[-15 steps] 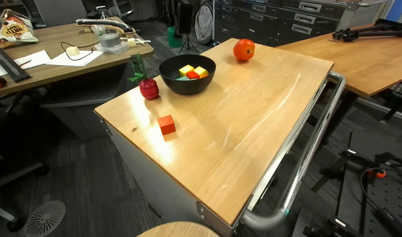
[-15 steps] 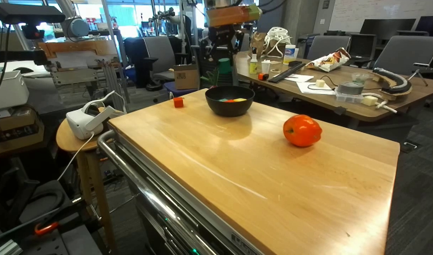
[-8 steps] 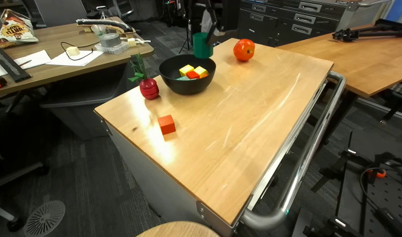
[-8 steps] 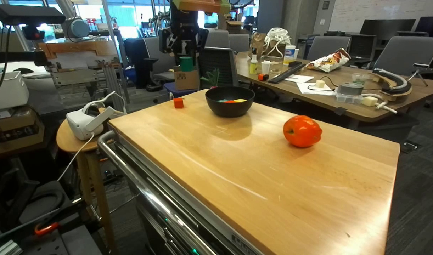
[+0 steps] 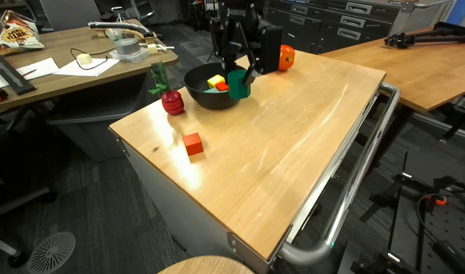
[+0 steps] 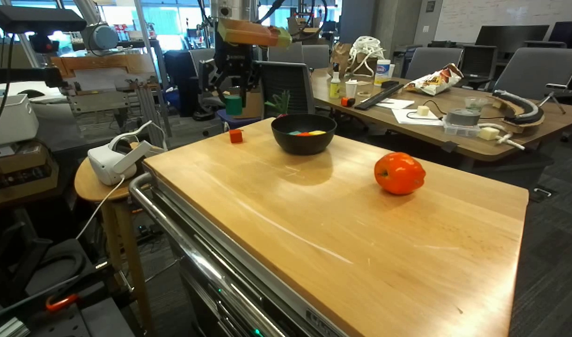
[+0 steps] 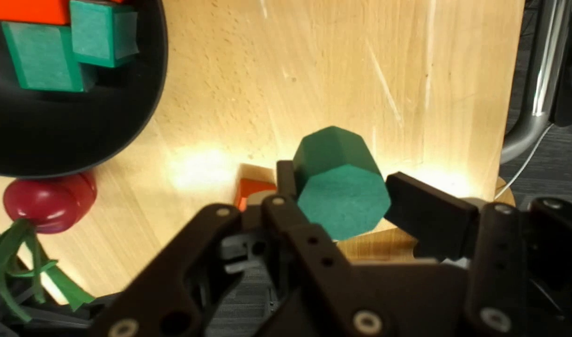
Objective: Move the apple toy to the right and put the toys in the bowl on the counter
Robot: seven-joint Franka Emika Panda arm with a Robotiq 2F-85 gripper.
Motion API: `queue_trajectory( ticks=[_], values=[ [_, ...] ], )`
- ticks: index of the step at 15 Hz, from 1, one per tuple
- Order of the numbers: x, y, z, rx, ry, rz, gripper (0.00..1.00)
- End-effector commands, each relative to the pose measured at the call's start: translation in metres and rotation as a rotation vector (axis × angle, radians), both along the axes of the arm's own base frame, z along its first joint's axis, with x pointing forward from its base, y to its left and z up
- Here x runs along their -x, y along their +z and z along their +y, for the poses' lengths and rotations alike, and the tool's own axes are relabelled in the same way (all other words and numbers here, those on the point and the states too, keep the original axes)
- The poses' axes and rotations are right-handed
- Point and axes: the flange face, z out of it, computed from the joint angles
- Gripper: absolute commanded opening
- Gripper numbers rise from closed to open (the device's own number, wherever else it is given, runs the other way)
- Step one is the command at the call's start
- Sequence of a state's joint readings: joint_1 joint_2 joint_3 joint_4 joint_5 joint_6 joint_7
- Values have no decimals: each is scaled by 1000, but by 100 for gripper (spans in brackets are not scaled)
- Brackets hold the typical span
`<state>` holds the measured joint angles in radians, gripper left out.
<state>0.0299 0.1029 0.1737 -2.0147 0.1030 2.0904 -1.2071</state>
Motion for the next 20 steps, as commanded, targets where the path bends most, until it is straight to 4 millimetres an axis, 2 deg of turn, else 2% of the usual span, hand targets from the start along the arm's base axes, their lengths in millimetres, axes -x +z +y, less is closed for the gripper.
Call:
queue_trajectory(
  ticks=[1, 4, 7, 12, 13, 14, 17, 18, 20],
  values=[
    [-4, -29, 5, 18, 3, 19, 24],
    [-12, -55, 5, 41, 10, 31, 24],
    [-18, -72, 5, 59, 16, 21, 24],
    [-21, -79, 4, 41, 13, -5, 26],
    [-22, -76, 3, 32, 9, -23, 74],
    [-22, -73, 2, 24, 5, -36, 75],
    [-25, -55, -2, -7, -16, -91, 96],
    [-27, -48, -4, -17, -32, -117, 100],
    [-36, -29, -14, -24, -86, -202, 100]
  ],
)
